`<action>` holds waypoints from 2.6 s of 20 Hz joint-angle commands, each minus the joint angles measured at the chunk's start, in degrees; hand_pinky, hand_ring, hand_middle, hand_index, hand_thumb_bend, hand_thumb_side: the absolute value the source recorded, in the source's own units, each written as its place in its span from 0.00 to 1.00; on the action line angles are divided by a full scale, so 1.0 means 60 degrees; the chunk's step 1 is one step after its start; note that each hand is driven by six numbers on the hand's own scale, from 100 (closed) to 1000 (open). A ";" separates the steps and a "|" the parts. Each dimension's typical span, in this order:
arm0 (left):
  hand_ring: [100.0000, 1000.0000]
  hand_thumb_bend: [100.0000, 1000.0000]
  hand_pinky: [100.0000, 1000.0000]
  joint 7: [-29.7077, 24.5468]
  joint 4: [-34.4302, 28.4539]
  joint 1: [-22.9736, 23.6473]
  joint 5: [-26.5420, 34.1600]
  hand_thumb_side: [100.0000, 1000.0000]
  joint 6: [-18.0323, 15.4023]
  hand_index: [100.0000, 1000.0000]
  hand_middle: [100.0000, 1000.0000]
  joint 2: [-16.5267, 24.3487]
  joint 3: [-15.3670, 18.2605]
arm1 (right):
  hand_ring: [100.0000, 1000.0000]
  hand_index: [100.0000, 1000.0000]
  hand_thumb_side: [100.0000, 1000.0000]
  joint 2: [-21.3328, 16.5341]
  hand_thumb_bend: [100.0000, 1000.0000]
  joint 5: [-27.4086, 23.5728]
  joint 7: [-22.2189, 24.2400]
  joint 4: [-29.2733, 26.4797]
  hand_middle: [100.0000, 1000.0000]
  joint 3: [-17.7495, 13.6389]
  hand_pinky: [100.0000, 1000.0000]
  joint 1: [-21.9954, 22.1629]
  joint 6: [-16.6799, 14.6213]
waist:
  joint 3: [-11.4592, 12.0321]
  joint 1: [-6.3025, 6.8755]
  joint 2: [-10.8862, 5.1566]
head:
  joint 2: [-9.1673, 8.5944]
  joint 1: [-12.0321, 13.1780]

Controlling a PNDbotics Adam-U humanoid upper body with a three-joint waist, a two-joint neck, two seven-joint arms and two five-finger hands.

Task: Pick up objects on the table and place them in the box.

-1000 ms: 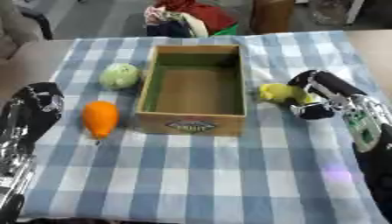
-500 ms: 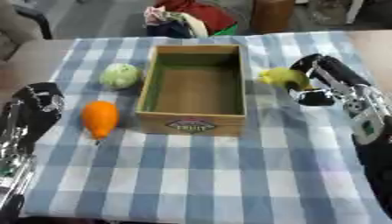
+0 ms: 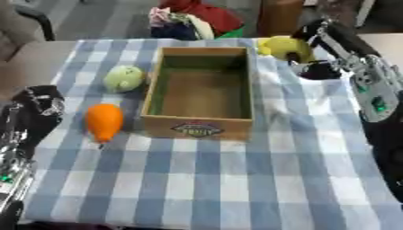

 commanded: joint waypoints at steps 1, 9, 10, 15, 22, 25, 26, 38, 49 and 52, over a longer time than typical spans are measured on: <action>0.58 0.00 0.74 -0.0064 -0.0152 -0.0109 -0.0047 0.12 -0.0015 0.64 0.59 0.0147 -0.0016 | 0.66 0.37 0.07 0.0109 0.00 0.0041 0.0053 -0.0029 0.14 0.0094 0.58 -0.0434 -0.0180 | 0.0101 -0.0044 -0.0132 | -0.0015 -0.0111; 0.58 0.00 0.74 -0.0164 -0.0190 -0.0246 -0.0044 0.12 -0.0017 0.63 0.59 0.0162 -0.0120 | 0.68 0.40 0.08 0.0827 0.00 0.0965 0.0073 0.0812 0.18 0.0223 0.60 -0.0907 -0.0648 | 0.0586 -0.0097 -0.0066 | -0.0158 -0.0391; 0.58 0.00 0.74 -0.0180 -0.0193 -0.0260 -0.0042 0.12 -0.0018 0.63 0.59 0.0156 -0.0134 | 0.68 0.40 0.08 0.0964 0.00 0.1133 0.0068 0.0947 0.19 0.0202 0.60 -0.0943 -0.0687 | 0.0638 -0.0097 -0.0060 | -0.0179 -0.0440; 0.58 0.00 0.74 -0.0219 -0.0203 -0.0313 -0.0034 0.12 -0.0020 0.63 0.59 0.0129 -0.0167 | 0.71 0.45 0.10 0.1593 0.00 0.2024 0.0011 0.1447 0.24 0.0087 0.63 -0.1023 -0.0870 | 0.0771 -0.0089 -0.0040 | -0.0265 -0.0562; 0.58 0.00 0.74 -0.0214 -0.0185 -0.0308 -0.0036 0.12 -0.0020 0.63 0.59 0.0107 -0.0146 | 0.92 0.94 0.13 0.1880 0.00 0.3074 0.0073 0.1659 0.91 0.0113 0.82 -0.0956 -0.1647 | 0.0727 -0.0072 -0.0027 | -0.0359 -0.0646; 0.58 0.00 0.74 -0.0191 -0.0168 -0.0281 -0.0041 0.12 -0.0018 0.63 0.59 0.0109 -0.0120 | 0.96 0.97 0.13 0.1789 0.00 0.3055 0.0073 0.1583 0.95 0.0088 0.85 -0.0908 -0.1733 | 0.0647 -0.0068 -0.0032 | -0.0358 -0.0615; 0.58 0.00 0.74 -0.0184 -0.0164 -0.0270 -0.0042 0.12 -0.0018 0.63 0.59 0.0112 -0.0111 | 0.97 0.97 0.13 0.1748 0.00 0.2996 0.0074 0.1542 0.95 0.0080 0.85 -0.0885 -0.1738 | 0.0608 -0.0063 -0.0034 | -0.0352 -0.0609; 0.58 0.00 0.74 -0.0214 -0.0038 -0.0360 -0.0210 0.10 0.0041 0.64 0.59 0.0579 -0.0049 | 0.94 0.94 0.03 0.0733 0.00 0.0201 0.0159 -0.0339 0.83 0.0187 0.79 -0.0224 -0.1582 | 0.0231 -0.0011 -0.0057 | -0.0333 -0.0291; 0.68 0.20 0.78 -0.2299 0.0378 -0.0679 -0.1522 0.12 -0.0120 0.73 0.71 0.2299 -0.0716 | 0.92 0.93 0.00 -0.0446 0.00 -0.3119 0.0286 -0.2827 0.78 0.0010 0.76 0.0627 -0.0196 | -0.0198 0.0064 -0.0134 | -0.0309 -0.0083; 0.71 0.29 0.79 -0.3299 0.0526 -0.0765 -0.2058 0.09 -0.0234 0.77 0.74 0.2480 -0.0909 | 0.92 0.93 0.00 -0.0527 0.00 -0.3336 0.0380 -0.3048 0.77 -0.0091 0.76 0.0717 0.0040 | -0.0219 0.0094 -0.0150 | -0.0321 -0.0055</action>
